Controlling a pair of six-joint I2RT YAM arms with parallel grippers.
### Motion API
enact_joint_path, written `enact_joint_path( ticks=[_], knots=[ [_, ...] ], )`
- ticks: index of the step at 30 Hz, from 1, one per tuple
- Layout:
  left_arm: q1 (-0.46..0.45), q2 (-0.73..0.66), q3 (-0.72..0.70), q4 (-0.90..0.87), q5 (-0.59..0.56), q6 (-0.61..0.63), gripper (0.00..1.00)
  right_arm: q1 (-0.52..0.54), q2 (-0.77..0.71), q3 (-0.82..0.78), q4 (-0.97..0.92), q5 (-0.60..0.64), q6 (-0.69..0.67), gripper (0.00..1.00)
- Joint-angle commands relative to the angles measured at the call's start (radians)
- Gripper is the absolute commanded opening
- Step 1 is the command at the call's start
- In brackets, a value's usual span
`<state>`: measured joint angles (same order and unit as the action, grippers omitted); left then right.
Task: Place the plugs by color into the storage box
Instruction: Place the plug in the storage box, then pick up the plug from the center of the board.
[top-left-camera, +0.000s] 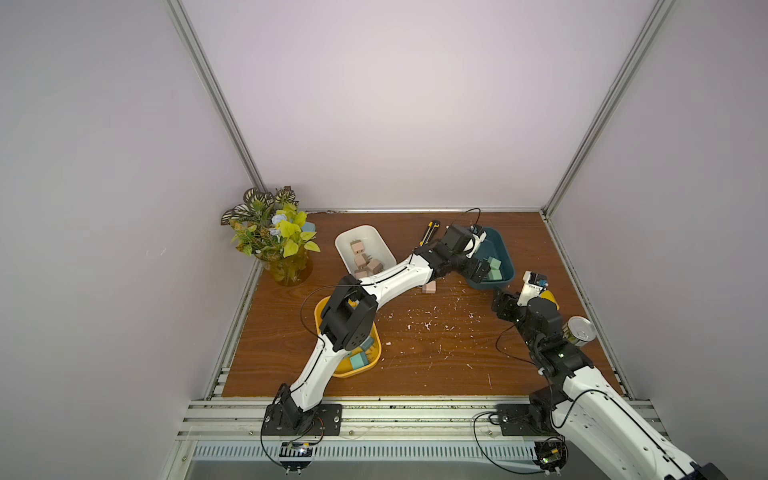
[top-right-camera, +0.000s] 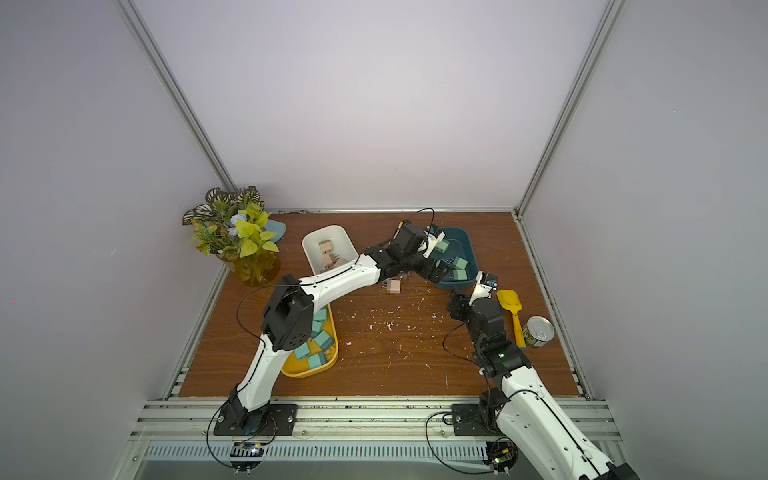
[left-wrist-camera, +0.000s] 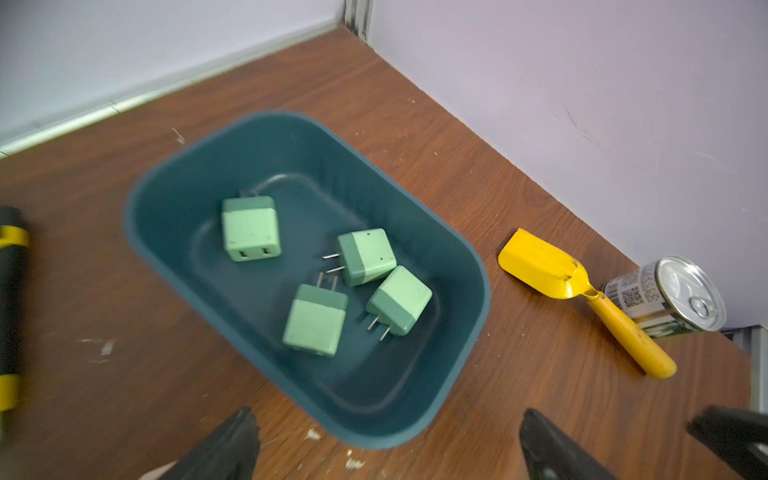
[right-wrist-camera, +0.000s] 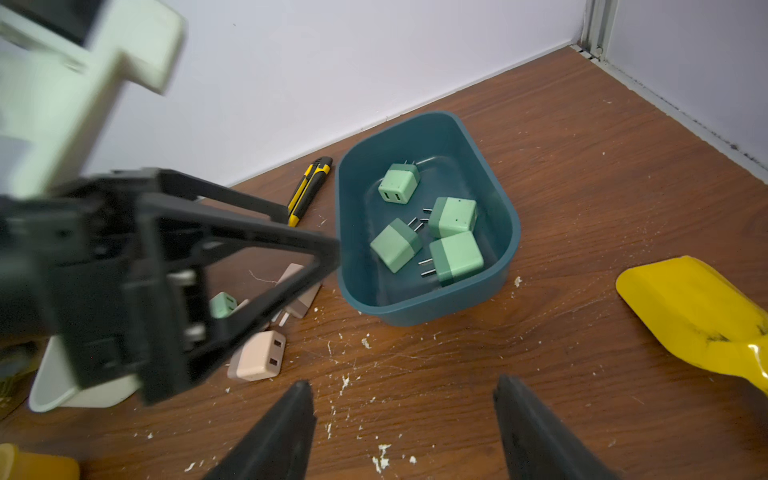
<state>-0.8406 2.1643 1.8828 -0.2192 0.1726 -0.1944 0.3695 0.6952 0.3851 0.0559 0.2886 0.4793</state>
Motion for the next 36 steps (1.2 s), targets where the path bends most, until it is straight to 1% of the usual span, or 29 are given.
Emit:
enact_joint_path(
  ticks=[1, 6, 8, 11, 13, 17, 23, 27, 29, 32, 36],
  knots=[
    [0.029, -0.162, -0.097, 0.067, -0.104, 0.081, 0.99, -0.004, -0.005, 0.066, 0.000, -0.066, -0.035, 0.73],
    [0.103, -0.340, -0.330, 0.162, -0.106, 0.019, 0.99, -0.003, 0.045, 0.112, 0.012, -0.139, -0.042, 0.72],
    [0.115, -0.394, -0.432, 0.195, -0.155, 0.033, 0.99, -0.001, 0.075, 0.131, 0.016, -0.163, -0.042, 0.72],
    [0.117, -0.444, -0.521, 0.191, -0.214, 0.076, 0.99, 0.005, 0.117, 0.150, 0.023, -0.201, -0.042, 0.71],
    [0.117, -0.473, -0.562, 0.182, -0.252, 0.068, 0.99, 0.010, 0.140, 0.164, 0.024, -0.221, -0.042, 0.70],
    [0.118, -0.527, -0.651, 0.185, -0.293, 0.106, 0.99, 0.035, 0.197, 0.200, 0.020, -0.244, -0.053, 0.70],
    [0.121, -0.593, -0.703, 0.141, -0.340, 0.126, 0.99, 0.089, 0.288, 0.257, 0.013, -0.234, -0.066, 0.70],
    [0.128, -0.653, -0.772, 0.146, -0.457, 0.127, 0.99, 0.134, 0.371, 0.307, 0.014, -0.221, -0.081, 0.70],
    [0.140, -0.688, -0.802, 0.138, -0.489, 0.125, 0.99, 0.156, 0.420, 0.341, 0.009, -0.220, -0.091, 0.70],
    [0.179, -0.751, -0.862, 0.135, -0.472, 0.103, 0.99, 0.188, 0.506, 0.400, 0.005, -0.215, -0.106, 0.71],
    [0.262, -0.822, -0.951, 0.152, -0.392, 0.066, 0.99, 0.225, 0.625, 0.476, 0.012, -0.222, -0.120, 0.72]
  ],
)
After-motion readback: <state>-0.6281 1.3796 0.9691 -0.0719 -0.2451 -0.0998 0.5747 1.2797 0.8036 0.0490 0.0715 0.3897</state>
